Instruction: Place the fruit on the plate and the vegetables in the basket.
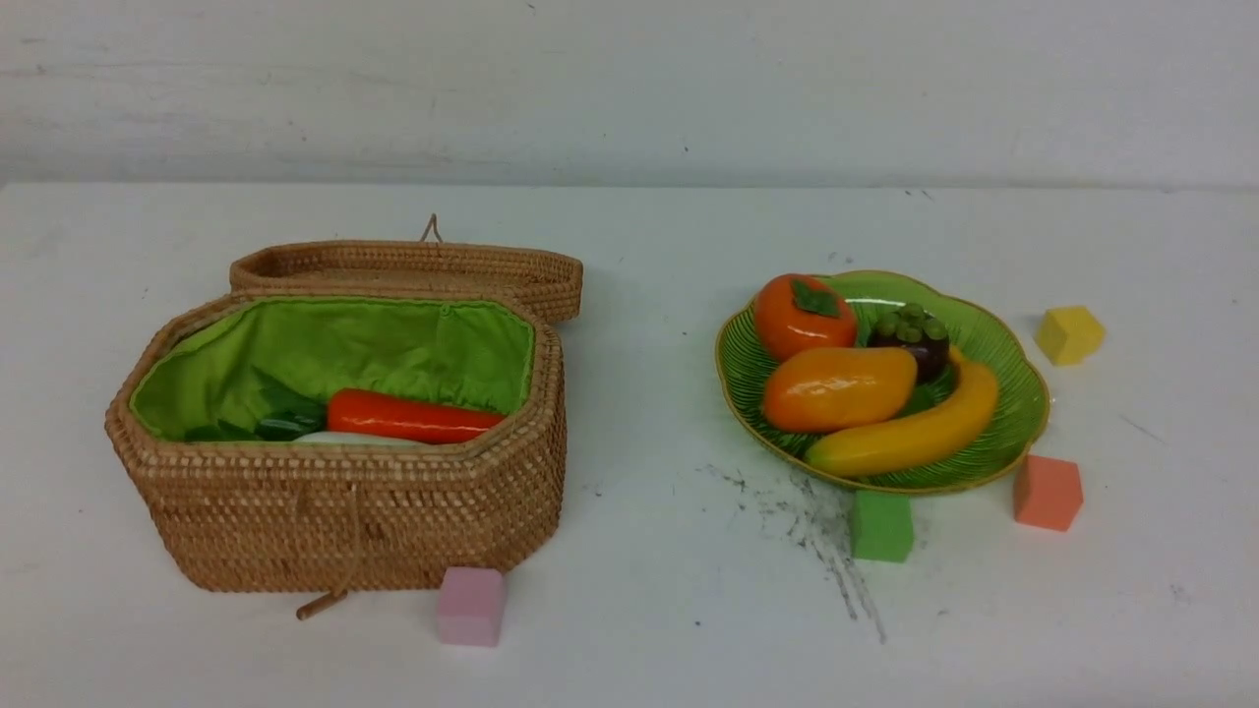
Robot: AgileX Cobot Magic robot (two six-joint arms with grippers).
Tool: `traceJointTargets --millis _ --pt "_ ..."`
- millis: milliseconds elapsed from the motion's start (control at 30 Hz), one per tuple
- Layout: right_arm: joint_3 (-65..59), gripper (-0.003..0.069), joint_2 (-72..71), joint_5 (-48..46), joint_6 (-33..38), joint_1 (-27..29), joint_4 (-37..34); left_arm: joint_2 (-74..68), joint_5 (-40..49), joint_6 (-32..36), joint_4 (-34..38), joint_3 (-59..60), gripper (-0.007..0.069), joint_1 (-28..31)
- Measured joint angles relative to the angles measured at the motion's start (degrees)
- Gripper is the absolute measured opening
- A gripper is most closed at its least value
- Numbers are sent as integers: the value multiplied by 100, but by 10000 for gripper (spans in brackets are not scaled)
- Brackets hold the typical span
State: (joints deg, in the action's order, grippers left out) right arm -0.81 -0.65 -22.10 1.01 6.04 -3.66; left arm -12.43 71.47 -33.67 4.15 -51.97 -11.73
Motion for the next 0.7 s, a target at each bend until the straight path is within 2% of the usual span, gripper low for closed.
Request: traceJointTargets --millis 200,300,400,467,500,567,700 --pt "0 238 0 0 0 0 0 25 -214 195 -215 155 -13 0" --pt "0 238 0 0 0 0 0 25 -942 467 -453 525 -13 0" --pt "0 238 0 0 0 0 0 25 -2485 716 -824 1329 -13 0" --pt "0 238 0 0 0 0 0 42 -2919 742 -923 1644 -13 0" --pt "0 238 0 0 0 0 0 129 -3598 845 -1053 2133 -13 0" --pt "0 238 0 0 0 0 0 217 -3957 1000 -1105 2396 -13 0" --pt "0 238 0 0 0 0 0 634 -4875 1918 -1160 3458 -13 87"
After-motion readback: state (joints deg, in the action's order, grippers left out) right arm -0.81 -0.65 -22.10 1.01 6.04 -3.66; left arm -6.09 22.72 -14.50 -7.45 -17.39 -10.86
